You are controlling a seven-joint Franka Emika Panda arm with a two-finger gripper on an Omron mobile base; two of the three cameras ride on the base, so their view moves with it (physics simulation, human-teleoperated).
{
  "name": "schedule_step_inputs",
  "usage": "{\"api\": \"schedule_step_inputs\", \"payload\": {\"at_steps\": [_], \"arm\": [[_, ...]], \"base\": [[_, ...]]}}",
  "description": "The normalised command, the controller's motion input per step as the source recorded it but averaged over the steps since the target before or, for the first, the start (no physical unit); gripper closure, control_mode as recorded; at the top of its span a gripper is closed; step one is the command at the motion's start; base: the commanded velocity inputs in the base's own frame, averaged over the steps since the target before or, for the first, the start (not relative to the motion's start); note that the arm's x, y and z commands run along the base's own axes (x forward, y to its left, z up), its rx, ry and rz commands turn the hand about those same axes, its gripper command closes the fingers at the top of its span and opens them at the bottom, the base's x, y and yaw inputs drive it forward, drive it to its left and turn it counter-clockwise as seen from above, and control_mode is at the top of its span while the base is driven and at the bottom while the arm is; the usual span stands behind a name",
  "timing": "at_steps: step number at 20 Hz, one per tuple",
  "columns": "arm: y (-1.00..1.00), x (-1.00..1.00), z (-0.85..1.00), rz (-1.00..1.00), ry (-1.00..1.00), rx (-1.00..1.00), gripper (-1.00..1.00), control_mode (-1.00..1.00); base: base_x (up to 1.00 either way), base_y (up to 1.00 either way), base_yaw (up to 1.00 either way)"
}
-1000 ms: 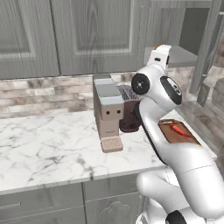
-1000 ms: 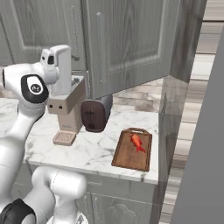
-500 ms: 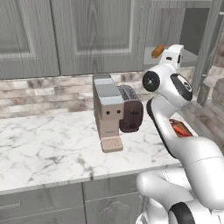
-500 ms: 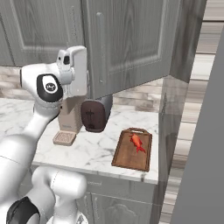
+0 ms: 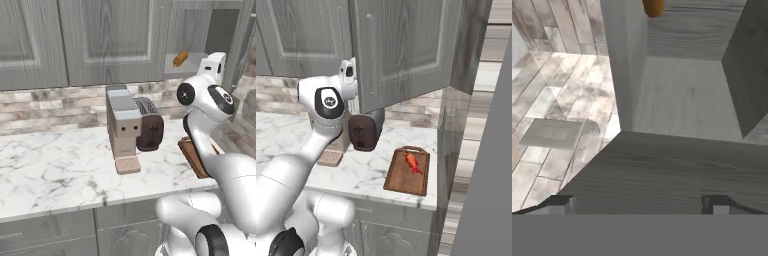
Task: Open the cabinet, retrieve the rolling pin, and place it next to the meat on the cutting board to prepare for tenderizing.
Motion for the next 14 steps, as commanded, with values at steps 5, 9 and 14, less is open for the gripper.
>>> {"api": "schedule_step_inputs", "payload": {"at_steps": [5, 9, 14], "arm": [[-0.60, -0.33, 0.00, -0.15, 0.00, -0.04, -1.00, -1.00], [-0.59, -0.54, 0.00, -0.20, 0.00, -0.04, -1.00, -1.00], [-0.58, -0.24, 0.00, -0.21, 0.01, -0.06, -1.00, -1.00]], "base": [[0.00, 0.00, 0.00], [0.00, 0.00, 0.00], [0.00, 0.00, 0.00]]}}
